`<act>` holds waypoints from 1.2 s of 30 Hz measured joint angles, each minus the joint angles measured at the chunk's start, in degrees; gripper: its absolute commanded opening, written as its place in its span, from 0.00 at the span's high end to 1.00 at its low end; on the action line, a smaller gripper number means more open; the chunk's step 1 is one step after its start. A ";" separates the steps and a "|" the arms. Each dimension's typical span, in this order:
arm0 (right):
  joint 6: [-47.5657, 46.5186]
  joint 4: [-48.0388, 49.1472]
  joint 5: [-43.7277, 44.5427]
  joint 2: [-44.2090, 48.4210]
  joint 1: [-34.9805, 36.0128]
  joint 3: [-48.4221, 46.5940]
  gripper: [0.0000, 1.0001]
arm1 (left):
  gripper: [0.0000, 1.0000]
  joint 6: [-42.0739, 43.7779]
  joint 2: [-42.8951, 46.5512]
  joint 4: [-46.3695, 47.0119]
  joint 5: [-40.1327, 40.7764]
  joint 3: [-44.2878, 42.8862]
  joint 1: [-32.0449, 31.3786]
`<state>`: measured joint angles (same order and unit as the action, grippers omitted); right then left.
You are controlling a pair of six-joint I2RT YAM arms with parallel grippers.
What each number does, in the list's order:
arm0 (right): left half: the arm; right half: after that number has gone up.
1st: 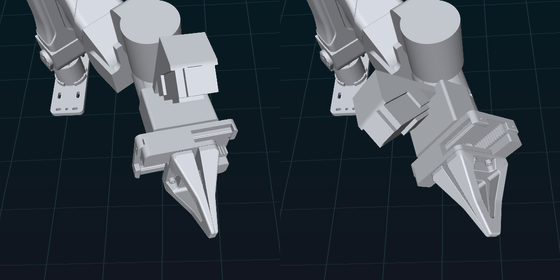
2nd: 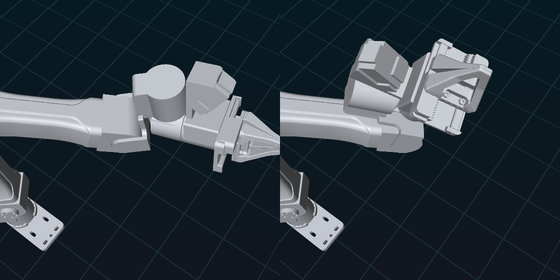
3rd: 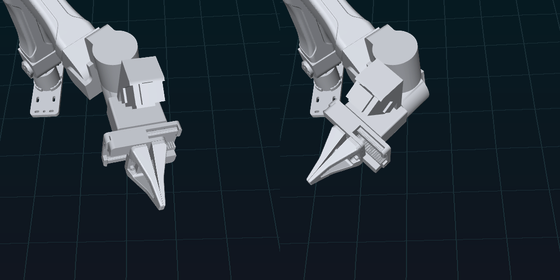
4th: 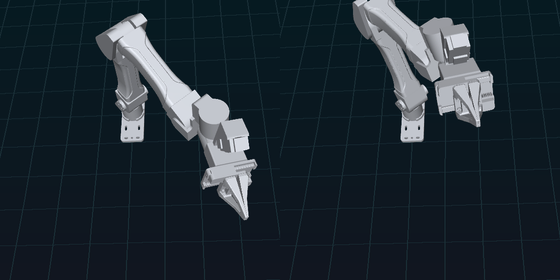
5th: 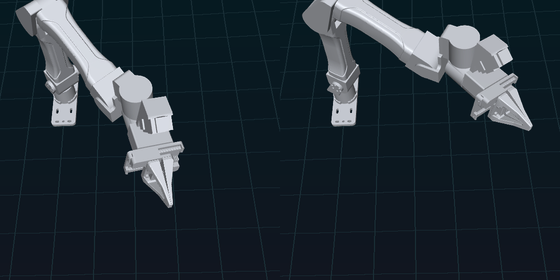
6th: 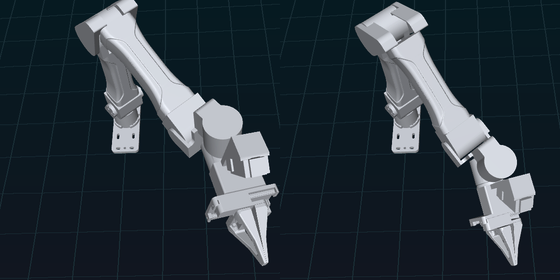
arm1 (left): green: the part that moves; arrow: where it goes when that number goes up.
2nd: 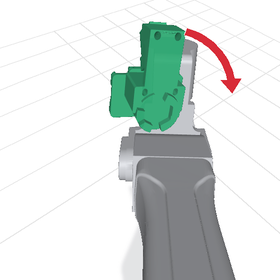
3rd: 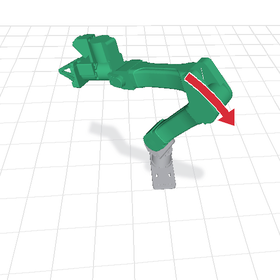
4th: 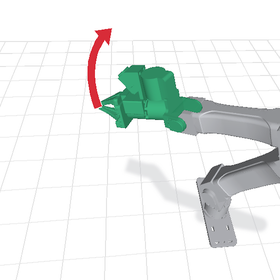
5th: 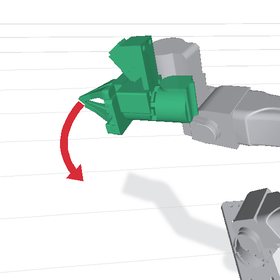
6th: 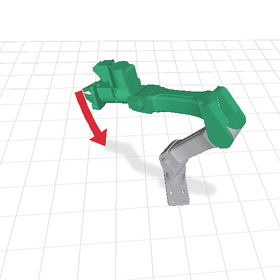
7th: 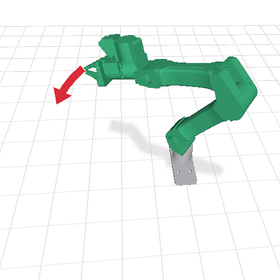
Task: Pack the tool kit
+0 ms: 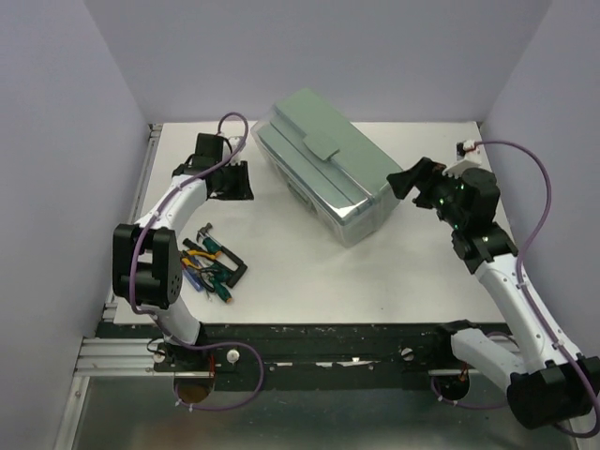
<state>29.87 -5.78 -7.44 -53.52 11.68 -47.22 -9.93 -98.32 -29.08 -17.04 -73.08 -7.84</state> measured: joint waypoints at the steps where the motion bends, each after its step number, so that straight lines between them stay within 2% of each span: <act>1: -1.55 -1.20 -0.15 -1.53 -0.04 -2.25 0.00 | 0.40 -0.46 1.64 0.52 -1.31 -0.13 -0.15; 3: -4.66 -4.13 -1.18 -4.98 -0.55 -7.23 0.00 | 0.26 -1.95 4.00 2.36 -4.28 -0.46 -0.31; 6: -9.44 -8.37 -5.92 -12.46 -3.17 -17.05 0.00 | 0.14 -3.63 6.51 4.13 -6.97 -0.50 -0.57; 11: -15.26 -12.48 -17.79 -25.07 -8.20 -30.69 0.00 | 0.06 -10.38 12.72 13.22 -13.14 3.54 -0.59; 18: -19.54 -14.51 -28.52 -38.60 -8.59 -41.64 0.01 | 0.03 -22.03 14.58 27.69 -18.84 9.35 -1.70; 22: -20.61 -14.62 -30.16 -40.98 -8.20 -41.22 0.01 | 0.01 -30.25 10.25 38.47 -21.75 11.41 -2.54; 26: -21.42 -13.75 -30.73 -40.74 -6.88 -37.11 0.01 | 0.01 -35.93 5.44 45.31 -23.56 12.09 -3.43; 31: -21.86 -10.60 -29.64 -39.10 -4.24 -29.42 0.03 | 0.01 -38.01 3.30 46.71 -23.76 11.47 -4.81; 36: -19.69 -7.65 -26.27 -29.07 -0.28 -18.97 0.04 | 0.01 -36.61 4.20 45.07 -22.23 11.39 -5.03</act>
<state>10.17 -13.43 -33.71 -82.59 11.40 -66.19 -46.54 -94.13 15.99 -39.27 -61.69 -12.86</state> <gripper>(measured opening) 0.970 0.992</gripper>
